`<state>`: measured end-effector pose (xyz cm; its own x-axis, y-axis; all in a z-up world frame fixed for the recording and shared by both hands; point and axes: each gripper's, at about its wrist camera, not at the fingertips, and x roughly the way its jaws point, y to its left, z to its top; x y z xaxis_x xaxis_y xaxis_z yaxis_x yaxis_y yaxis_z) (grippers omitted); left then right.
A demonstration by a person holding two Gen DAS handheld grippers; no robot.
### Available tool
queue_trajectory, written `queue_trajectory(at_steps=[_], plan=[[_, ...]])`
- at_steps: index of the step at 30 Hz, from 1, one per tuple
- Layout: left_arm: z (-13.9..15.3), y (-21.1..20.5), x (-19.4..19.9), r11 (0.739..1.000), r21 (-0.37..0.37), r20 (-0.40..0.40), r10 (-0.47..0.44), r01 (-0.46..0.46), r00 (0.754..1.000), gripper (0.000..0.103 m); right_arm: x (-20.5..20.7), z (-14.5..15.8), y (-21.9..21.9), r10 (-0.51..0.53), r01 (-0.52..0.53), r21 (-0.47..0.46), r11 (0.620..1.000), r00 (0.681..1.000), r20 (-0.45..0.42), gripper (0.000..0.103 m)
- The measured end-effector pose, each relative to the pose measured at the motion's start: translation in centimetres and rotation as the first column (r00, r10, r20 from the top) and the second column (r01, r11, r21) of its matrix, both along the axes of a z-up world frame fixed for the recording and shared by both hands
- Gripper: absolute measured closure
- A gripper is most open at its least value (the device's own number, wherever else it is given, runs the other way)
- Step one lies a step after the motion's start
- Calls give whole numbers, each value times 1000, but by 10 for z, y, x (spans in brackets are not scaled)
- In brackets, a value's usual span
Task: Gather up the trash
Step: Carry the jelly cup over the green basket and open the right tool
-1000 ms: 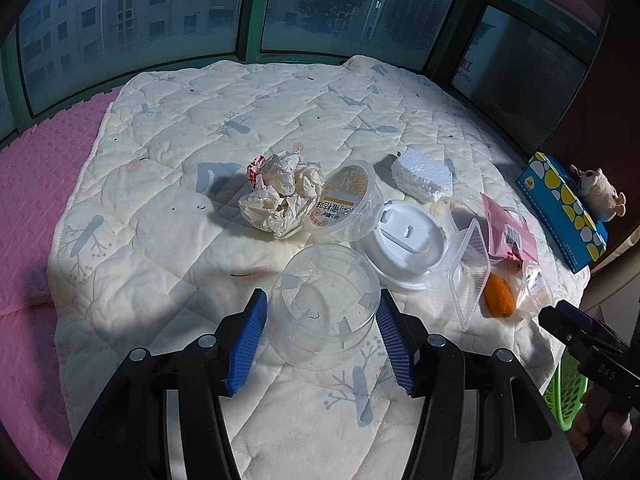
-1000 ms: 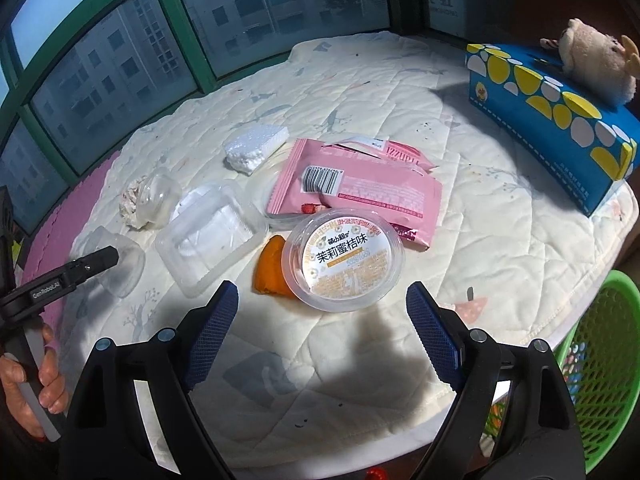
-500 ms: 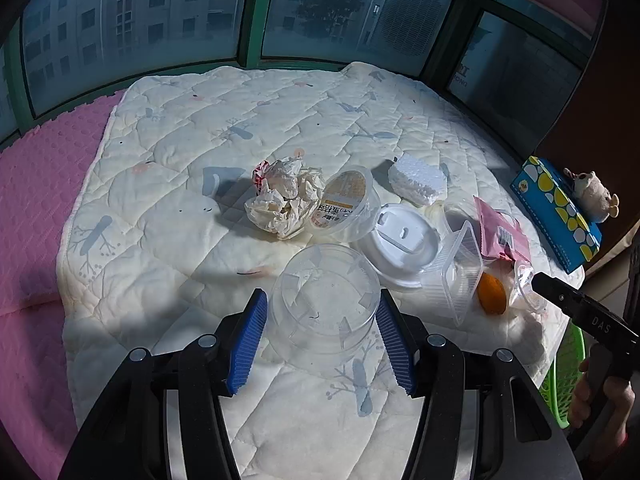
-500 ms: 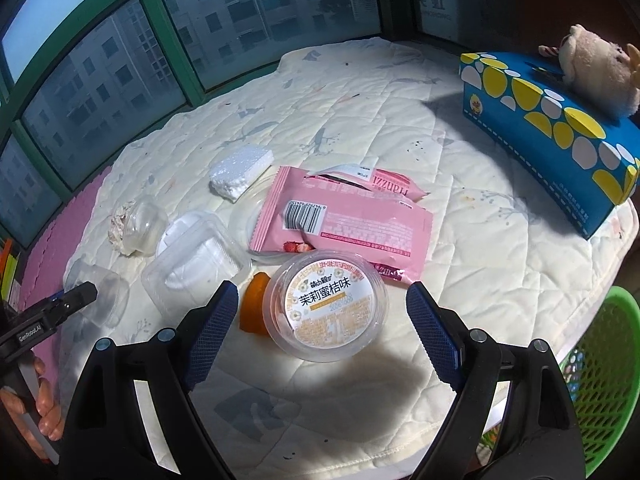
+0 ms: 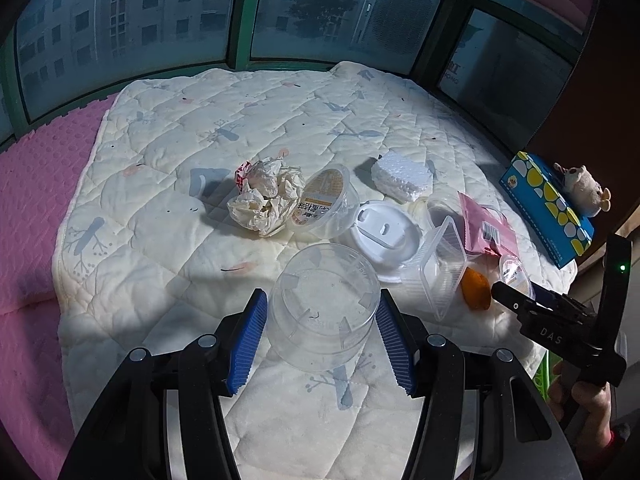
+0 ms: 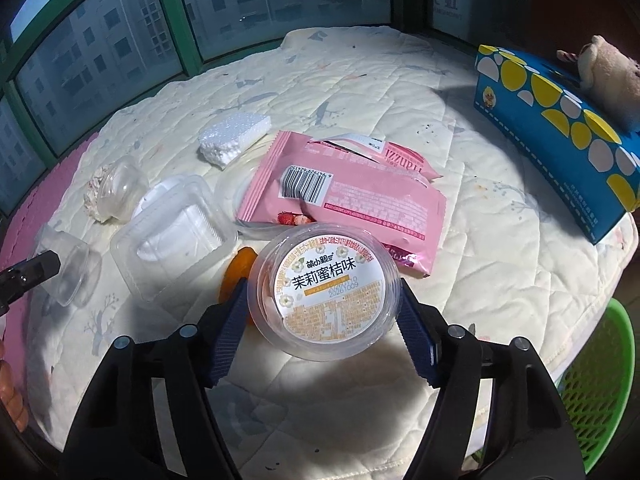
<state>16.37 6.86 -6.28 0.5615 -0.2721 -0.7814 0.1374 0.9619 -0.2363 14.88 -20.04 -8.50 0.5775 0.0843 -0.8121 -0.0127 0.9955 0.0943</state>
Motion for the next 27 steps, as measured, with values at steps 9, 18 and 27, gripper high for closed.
queue_trajectory(at_steps=[9, 18, 27], plan=[[24, -28, -17, 998, -20, 39, -66, 66, 997, 49, -46, 26, -19, -22, 19, 55, 998, 998, 61, 35], [47, -98, -35, 978, -52, 66, -200, 203, 978, 49, -124, 58, -98, -148, 140, 71, 988, 982, 121, 35], [44, -175, -47, 949, -60, 38, -308, 310, 951, 49, -168, 20, -206, -374, 374, 54, 926, 927, -8, 34]])
